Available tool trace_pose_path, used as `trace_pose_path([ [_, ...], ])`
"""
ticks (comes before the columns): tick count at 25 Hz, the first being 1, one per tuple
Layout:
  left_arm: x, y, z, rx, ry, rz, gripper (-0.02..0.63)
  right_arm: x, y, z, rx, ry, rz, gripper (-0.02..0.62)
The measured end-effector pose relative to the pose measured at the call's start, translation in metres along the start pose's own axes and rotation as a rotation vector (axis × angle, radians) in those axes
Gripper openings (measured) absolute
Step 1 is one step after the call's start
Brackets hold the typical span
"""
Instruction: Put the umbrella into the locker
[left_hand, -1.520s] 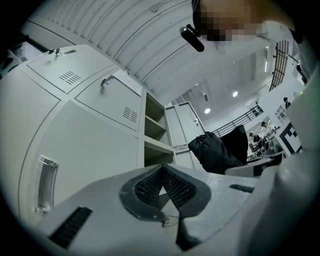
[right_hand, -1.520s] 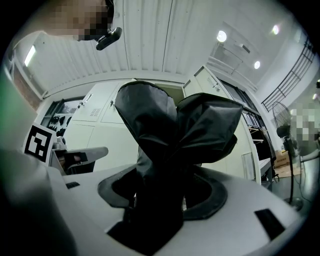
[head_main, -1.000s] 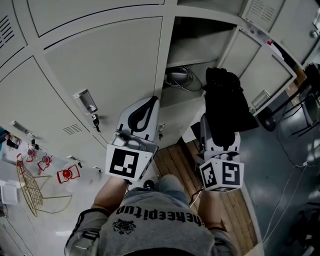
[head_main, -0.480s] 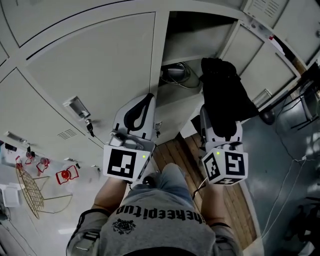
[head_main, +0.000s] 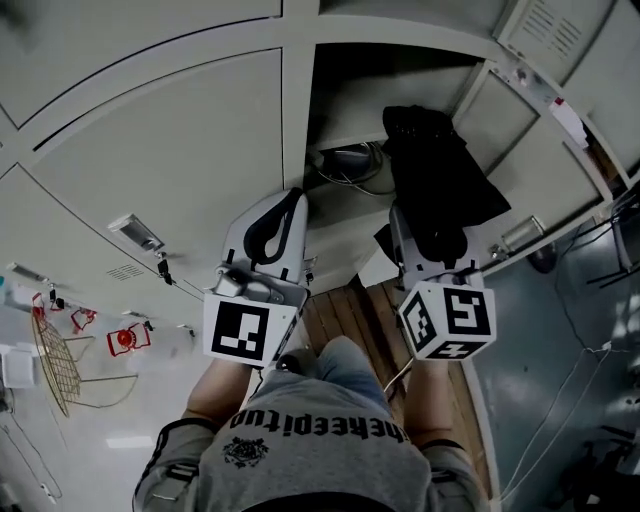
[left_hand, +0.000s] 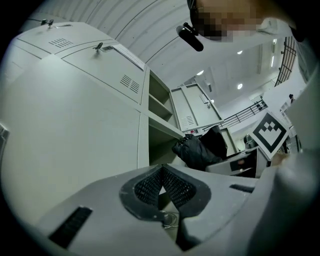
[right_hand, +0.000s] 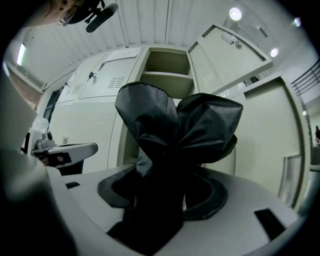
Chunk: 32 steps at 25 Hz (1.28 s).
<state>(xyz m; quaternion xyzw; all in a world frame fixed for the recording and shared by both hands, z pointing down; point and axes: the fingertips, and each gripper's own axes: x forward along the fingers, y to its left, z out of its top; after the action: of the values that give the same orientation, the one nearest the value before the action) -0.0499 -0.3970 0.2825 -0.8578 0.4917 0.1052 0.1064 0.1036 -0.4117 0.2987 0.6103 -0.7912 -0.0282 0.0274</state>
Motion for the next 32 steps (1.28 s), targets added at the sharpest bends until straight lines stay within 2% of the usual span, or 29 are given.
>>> trace_pose_path([
  [5,0.021,0.0,0.011,0.008,0.012,0.076,0.005,0.033,-0.014,0.009,0.001,0.041,0.072,0.256],
  [13,0.032,0.001,0.038,0.022,0.04,0.198,0.005,0.072,-0.012,0.019,0.006,0.155,0.21,0.256],
  [22,0.03,-0.004,0.047,0.035,0.029,0.259,0.005,0.097,-0.002,0.025,-0.013,0.201,0.311,0.256],
  [32,0.023,-0.009,0.055,0.05,0.026,0.316,0.005,0.129,0.001,0.025,-0.002,0.26,0.364,0.256],
])
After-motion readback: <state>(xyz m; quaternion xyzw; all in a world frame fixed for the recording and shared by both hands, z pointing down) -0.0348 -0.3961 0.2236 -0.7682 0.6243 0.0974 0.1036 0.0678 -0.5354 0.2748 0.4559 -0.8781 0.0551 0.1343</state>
